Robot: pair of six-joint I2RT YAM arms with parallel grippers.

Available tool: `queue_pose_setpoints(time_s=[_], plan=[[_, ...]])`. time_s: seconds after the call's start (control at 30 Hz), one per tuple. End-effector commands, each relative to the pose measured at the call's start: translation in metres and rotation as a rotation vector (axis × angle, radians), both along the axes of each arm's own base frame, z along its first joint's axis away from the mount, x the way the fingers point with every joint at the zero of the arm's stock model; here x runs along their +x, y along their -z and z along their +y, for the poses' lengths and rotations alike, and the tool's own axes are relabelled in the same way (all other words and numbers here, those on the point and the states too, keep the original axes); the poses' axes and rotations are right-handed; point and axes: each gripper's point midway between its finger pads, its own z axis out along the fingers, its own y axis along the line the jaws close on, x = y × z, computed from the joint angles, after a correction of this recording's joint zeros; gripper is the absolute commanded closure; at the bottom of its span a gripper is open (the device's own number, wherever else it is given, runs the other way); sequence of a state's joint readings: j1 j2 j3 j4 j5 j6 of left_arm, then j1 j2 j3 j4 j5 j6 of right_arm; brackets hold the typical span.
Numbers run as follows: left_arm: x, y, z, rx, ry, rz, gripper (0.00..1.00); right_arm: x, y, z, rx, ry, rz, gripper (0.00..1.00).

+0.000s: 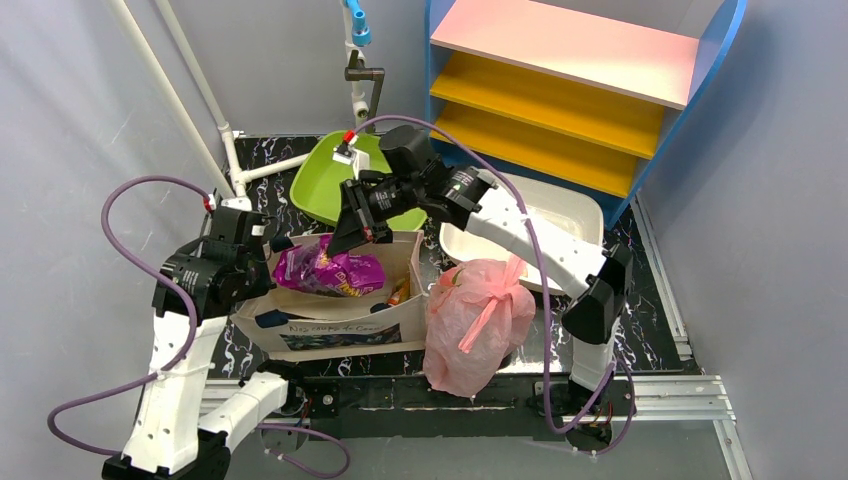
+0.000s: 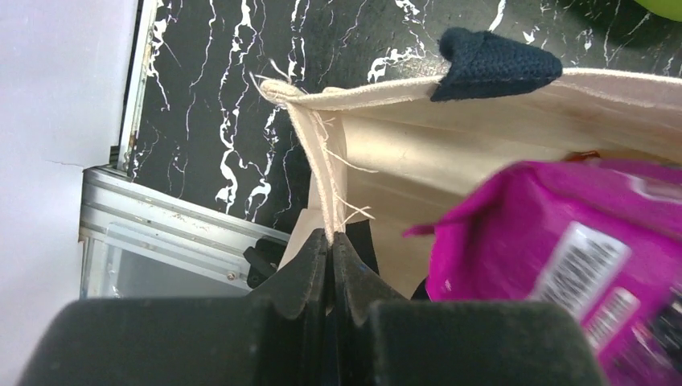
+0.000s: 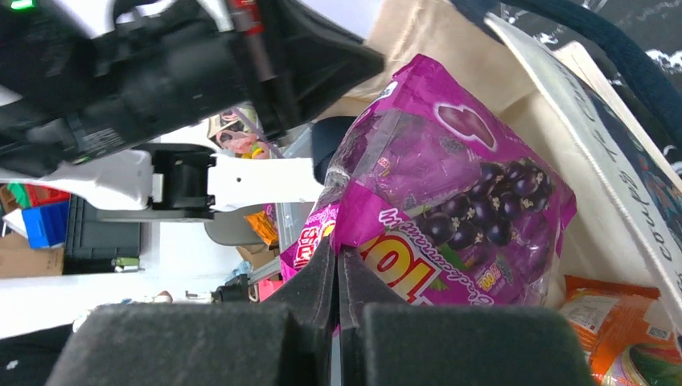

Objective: Place the food into the grocery bag and tie it

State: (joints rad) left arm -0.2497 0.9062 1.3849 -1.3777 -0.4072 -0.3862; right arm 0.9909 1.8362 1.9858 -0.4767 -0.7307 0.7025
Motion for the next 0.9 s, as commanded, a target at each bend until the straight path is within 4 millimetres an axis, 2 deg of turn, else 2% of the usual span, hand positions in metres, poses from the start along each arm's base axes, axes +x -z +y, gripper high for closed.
queue_pose_setpoints(time_s=[0.0, 0.27, 0.53, 0.57, 0.67, 0.7, 0.77, 0.87], plan=[[-0.01, -0.012, -0.003, -0.049, -0.006, -0.048, 1.0, 0.0, -0.034, 0.01, 0.076, 0.033, -0.046, 0.99], [-0.014, -0.015, -0.007, -0.081, 0.01, -0.07, 1.0, 0.002, -0.009, 0.033, -0.03, 0.069, -0.016, 0.99], [-0.016, -0.019, -0.011, -0.104, 0.034, -0.096, 1.0, -0.007, -0.001, 0.047, -0.032, 0.054, 0.02, 0.99], [-0.016, -0.02, -0.011, -0.107, 0.035, -0.099, 1.0, -0.008, 0.0, 0.048, -0.032, 0.048, 0.022, 0.9], [-0.018, -0.021, -0.01, -0.102, 0.037, -0.102, 1.0, -0.011, -0.001, 0.05, -0.026, 0.038, 0.026, 0.42], [-0.018, -0.021, -0.009, -0.099, 0.037, -0.101, 1.0, -0.012, -0.001, 0.051, -0.023, 0.036, 0.024, 0.32], [-0.019, -0.022, -0.009, -0.099, 0.039, -0.108, 1.0, -0.013, -0.003, 0.051, -0.016, 0.034, 0.019, 0.25], [-0.02, -0.023, -0.008, -0.096, 0.039, -0.112, 0.97, -0.016, -0.007, 0.052, -0.001, 0.027, 0.008, 0.21]])
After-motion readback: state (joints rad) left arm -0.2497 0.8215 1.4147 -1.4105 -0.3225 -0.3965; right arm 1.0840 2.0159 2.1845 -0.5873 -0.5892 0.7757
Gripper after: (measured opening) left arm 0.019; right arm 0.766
